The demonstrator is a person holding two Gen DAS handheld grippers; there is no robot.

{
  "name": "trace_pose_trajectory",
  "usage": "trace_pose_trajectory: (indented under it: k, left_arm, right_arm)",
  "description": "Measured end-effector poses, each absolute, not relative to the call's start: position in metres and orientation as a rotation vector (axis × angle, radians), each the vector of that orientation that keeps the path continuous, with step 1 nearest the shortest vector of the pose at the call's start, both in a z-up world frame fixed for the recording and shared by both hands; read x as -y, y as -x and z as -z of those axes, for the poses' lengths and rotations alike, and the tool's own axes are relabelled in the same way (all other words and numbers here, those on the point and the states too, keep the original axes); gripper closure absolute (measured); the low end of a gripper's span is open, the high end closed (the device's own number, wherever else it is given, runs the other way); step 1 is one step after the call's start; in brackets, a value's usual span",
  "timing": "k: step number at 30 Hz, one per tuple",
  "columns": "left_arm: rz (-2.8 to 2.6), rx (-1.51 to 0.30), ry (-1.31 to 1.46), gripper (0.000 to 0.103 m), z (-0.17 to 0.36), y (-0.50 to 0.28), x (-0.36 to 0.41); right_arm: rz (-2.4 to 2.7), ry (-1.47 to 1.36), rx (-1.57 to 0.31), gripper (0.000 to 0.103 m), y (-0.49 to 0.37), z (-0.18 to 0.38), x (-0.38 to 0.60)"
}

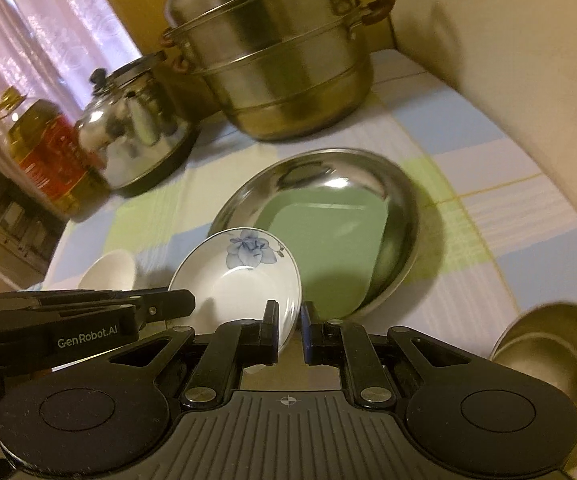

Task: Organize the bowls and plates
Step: 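Carry the saucer with the left tool and set it on the green plate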

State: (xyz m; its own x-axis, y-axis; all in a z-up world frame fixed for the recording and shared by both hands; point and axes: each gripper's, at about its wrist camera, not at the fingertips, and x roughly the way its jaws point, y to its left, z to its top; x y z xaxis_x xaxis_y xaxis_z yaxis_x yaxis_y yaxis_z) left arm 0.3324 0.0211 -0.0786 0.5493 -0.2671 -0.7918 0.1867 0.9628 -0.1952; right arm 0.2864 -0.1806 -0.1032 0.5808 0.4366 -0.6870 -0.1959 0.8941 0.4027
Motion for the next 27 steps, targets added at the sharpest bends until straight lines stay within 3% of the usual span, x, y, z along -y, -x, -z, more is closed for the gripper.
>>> trace_pose_trajectory:
  k: [27]
  left_arm:
    - [0.234,-1.018,0.099,0.094,0.13,-0.41,-0.005]
  right_arm:
    - [-0.298,-0.304,-0.937,0.091,-0.365,0.143,0.185]
